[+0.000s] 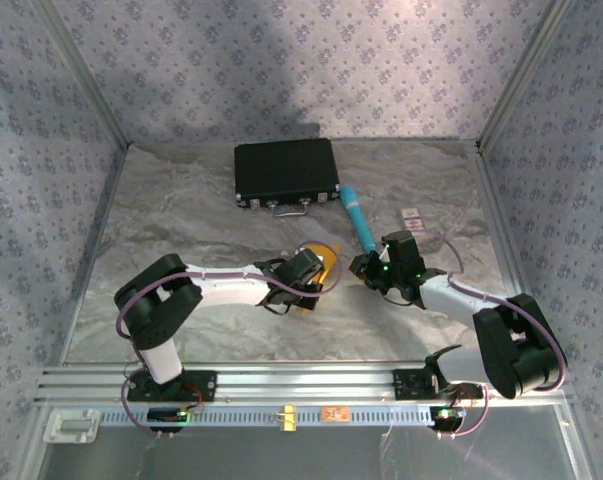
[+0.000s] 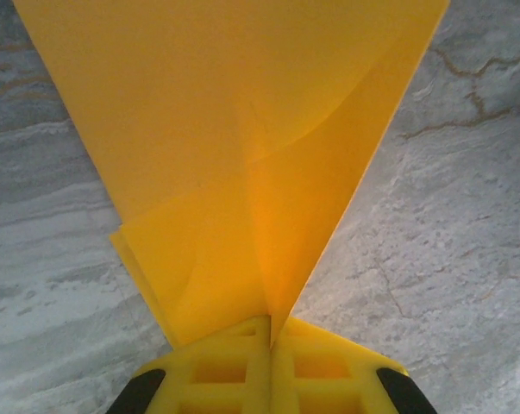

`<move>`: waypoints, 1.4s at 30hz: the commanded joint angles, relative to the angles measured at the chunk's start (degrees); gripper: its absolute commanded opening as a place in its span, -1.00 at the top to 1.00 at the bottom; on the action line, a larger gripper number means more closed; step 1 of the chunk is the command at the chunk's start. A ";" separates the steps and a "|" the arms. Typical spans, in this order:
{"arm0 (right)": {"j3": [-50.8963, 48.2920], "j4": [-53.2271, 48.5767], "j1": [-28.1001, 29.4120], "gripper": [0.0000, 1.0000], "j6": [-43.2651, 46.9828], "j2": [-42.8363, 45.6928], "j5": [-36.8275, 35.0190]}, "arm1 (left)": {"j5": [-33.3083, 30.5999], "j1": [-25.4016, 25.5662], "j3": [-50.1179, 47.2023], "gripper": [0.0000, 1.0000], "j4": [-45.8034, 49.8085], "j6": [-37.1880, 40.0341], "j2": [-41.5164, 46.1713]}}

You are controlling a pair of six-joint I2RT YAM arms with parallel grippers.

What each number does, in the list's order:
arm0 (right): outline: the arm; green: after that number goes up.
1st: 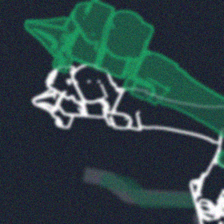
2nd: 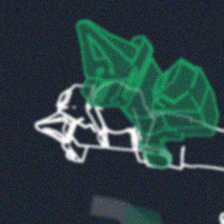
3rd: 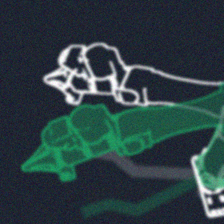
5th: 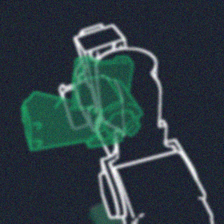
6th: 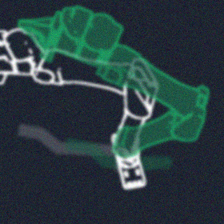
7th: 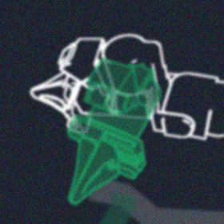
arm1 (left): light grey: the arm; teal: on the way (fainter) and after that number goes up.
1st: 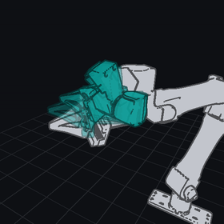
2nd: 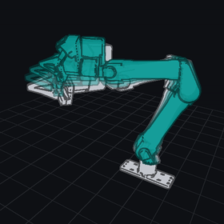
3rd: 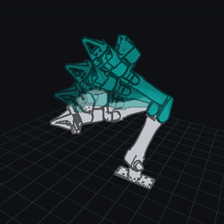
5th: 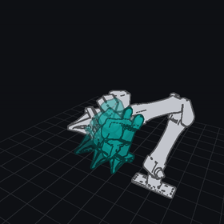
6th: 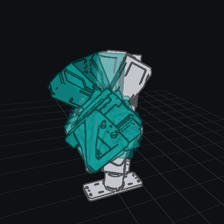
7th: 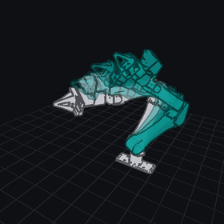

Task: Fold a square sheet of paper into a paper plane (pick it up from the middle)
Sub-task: Fold the wing for the fifth time at the center of the table.

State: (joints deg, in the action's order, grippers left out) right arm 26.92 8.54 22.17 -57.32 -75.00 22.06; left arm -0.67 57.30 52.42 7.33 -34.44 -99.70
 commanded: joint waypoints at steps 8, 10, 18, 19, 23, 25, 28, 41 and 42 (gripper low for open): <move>-1.68 3.15 2.33 0.64 8.44 2.08 -3.36 | 12.91 -2.54 -3.77 1.00 -7.74 3.75 -0.67; -2.80 3.89 2.17 0.64 8.10 2.77 -3.77 | 13.76 -2.46 -3.58 1.00 -8.48 4.29 -1.70; -5.85 3.84 2.06 0.66 8.35 6.74 -5.94 | 14.46 -2.45 -3.58 1.00 -10.63 7.98 -3.01; -6.16 4.44 2.08 0.67 8.76 6.89 -5.16 | 14.80 -2.45 -4.15 1.00 -11.75 7.79 -2.97; -6.31 5.95 2.13 0.68 10.38 6.90 -1.28 | 15.62 -2.65 -7.10 1.00 -16.38 6.16 -2.84; -6.27 6.56 2.16 0.69 11.03 6.89 0.22 | 17.09 -2.86 -7.15 1.00 -16.35 6.09 -3.22; -6.26 7.36 2.17 0.69 12.20 6.80 2.74 | 18.10 -3.36 -7.58 1.00 -16.56 4.90 -2.97; -2.81 10.52 2.62 0.72 14.09 -0.06 12.20 | 27.90 -7.63 -11.02 1.00 -23.27 -0.13 -4.09; -2.47 11.15 2.77 0.72 14.16 -1.03 13.06 | 27.83 -7.71 -11.11 1.00 -23.21 -0.25 -4.02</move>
State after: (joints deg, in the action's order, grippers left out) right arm 22.26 17.76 24.58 -44.88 -73.84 30.98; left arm 24.95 49.93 42.76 -16.60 -33.26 -101.93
